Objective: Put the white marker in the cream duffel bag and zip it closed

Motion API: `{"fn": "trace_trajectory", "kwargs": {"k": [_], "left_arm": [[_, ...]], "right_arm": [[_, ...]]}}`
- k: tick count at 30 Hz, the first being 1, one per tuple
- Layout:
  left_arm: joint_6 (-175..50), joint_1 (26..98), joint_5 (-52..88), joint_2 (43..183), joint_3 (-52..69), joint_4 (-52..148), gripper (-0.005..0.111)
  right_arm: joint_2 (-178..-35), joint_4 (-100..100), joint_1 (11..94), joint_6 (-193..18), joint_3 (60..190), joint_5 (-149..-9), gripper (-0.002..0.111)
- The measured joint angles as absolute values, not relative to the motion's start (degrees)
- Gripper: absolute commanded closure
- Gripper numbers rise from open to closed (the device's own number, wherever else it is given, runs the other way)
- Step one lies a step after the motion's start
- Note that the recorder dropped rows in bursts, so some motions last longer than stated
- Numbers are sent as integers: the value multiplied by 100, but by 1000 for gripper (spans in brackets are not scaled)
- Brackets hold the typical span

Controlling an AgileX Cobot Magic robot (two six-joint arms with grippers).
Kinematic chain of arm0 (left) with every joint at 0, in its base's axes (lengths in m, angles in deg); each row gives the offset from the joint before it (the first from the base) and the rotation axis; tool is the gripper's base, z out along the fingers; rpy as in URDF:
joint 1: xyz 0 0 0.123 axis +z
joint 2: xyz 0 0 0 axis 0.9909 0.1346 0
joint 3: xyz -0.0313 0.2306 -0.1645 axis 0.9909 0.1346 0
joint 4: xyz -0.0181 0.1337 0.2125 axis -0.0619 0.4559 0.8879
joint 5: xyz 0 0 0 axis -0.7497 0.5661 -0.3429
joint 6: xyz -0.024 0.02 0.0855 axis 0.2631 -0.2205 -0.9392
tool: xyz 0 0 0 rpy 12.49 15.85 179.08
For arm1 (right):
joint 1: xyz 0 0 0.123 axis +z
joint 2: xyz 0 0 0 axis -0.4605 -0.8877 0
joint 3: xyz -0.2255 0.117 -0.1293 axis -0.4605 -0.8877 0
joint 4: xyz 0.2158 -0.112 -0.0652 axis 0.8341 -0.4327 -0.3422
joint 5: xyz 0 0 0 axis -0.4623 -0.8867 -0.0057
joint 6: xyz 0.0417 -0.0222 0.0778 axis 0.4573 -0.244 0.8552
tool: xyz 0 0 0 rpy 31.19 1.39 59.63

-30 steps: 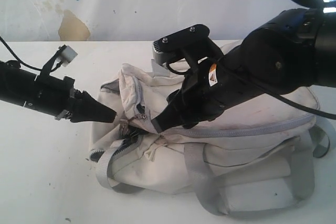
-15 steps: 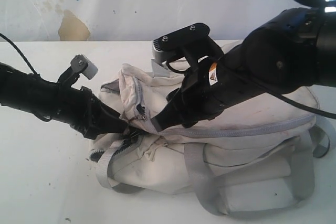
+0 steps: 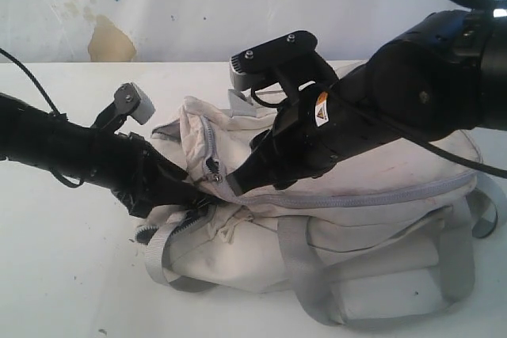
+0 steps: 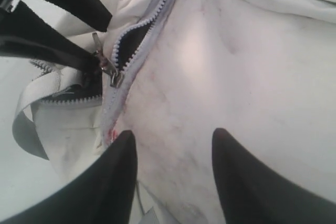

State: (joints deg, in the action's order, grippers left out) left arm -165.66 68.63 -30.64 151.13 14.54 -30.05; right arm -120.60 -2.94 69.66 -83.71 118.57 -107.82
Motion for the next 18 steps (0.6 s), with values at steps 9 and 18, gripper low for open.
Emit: {"fn": "trace_trajectory", "kwargs": {"k": [9, 18], "left_arm": [[-16633, 6581, -2639, 15113, 1454, -3008, 61], [-16656, 6573, -2627, 15113, 1454, -2859, 107]], "right_arm": [[-12060, -294, 6966, -8371, 11857, -10732, 65], [-12060, -294, 6966, -8371, 11857, -10732, 65]]}}
